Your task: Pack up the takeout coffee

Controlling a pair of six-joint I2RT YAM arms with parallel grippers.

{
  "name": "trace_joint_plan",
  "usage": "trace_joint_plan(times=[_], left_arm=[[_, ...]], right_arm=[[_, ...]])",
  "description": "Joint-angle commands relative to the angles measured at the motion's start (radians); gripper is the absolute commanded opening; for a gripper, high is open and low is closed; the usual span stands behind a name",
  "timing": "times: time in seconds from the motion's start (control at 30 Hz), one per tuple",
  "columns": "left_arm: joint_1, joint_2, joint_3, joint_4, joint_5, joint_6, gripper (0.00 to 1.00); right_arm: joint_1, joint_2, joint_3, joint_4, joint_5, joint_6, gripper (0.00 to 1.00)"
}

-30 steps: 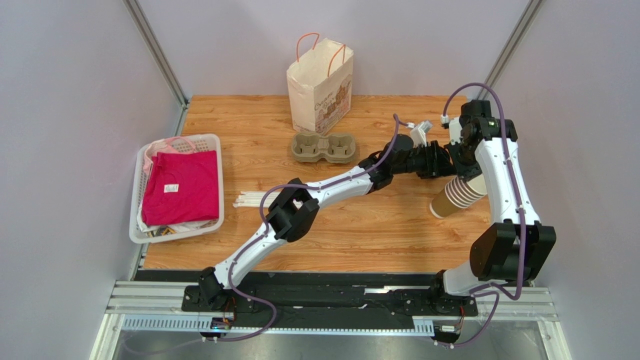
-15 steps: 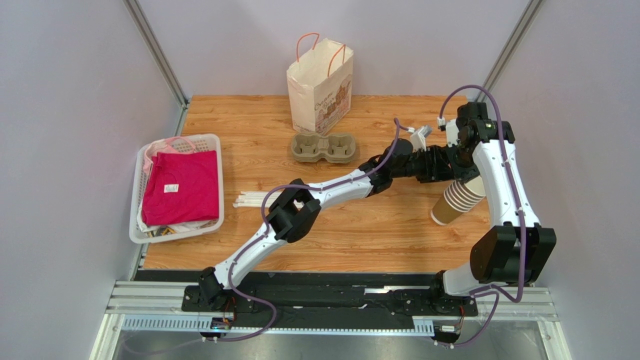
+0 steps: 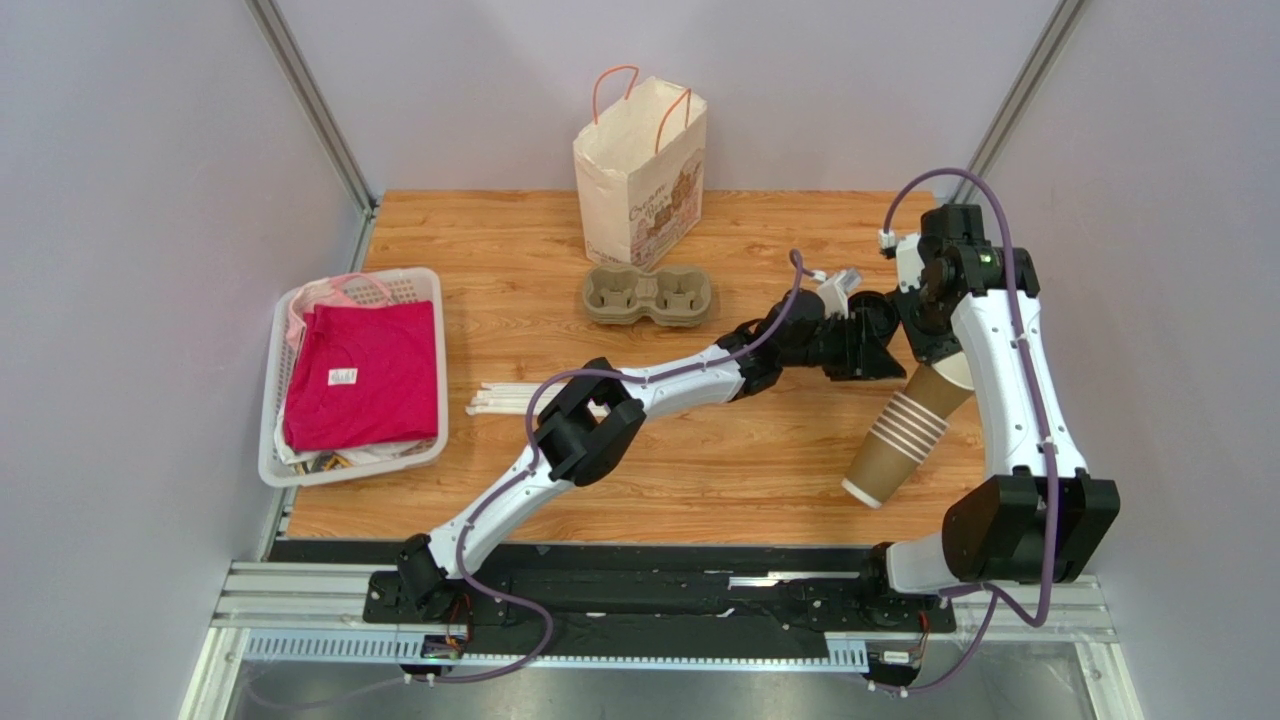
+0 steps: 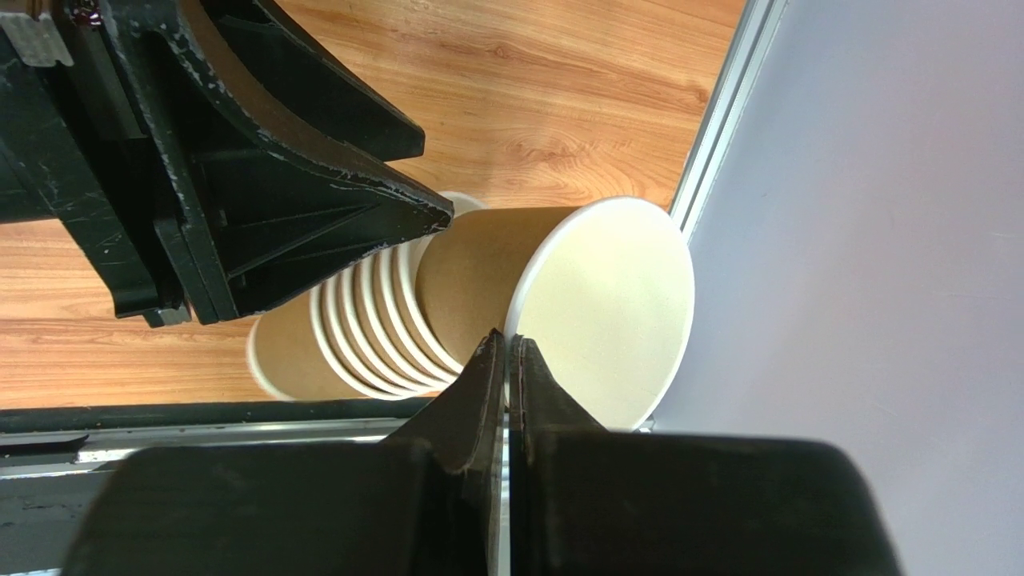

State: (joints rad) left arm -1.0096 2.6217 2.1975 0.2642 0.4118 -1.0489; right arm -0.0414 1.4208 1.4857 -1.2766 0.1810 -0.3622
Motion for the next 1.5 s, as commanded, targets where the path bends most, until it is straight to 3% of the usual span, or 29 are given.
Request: trace_joint_plan(times=[0.0,0.27,0.6,0.83,1.0,1.1,1.3,1.47], left_arm=[[-0.011,-0.068,-0.005,0.044,0.018,0.036,0.5],[0.006,-0.175,-0.151,0.121,0.022,0.067,0.63],[0.103,-0.462,-0.439,0.083,0.093,0.194,0.8],[0.279,-0.875,-0.787,-0.049,0.234,0.214,0.85],[0.384,-1.225,-1.068,-0.227,0.213,0.273,0.91],[0.454,-1.345,-1.127,-0.327,0.179,0.317,0.94],[0.598,-1.428,-1.156,-0.384,0.15,0.285,0.94],[0.647,-1.47,-1.154,-0.402,0.114,0.32,0.95]], right_arm=[[0.005,-0.042,0.005,0.01,-0.012,0.0,0.0],[0.003,-0.072,-0.051,0.036,0.02,-0.021,0.0],[0.032,-0.066,0.162,0.019,-0.167,-0.125,0.0],[0.288,-0.14,0.024,0.216,-0.134,-0.142,0.0],[0.46,-0.14,-0.154,0.384,-0.058,-0.116,0.0],[0.555,-0.106,-0.226,0.492,-0.017,-0.101,0.0],[0.771,-0.008,-0.303,0.7,0.142,-0.09,0.0],[0.844,0.075,-0.332,0.799,0.227,-0.066,0.0]])
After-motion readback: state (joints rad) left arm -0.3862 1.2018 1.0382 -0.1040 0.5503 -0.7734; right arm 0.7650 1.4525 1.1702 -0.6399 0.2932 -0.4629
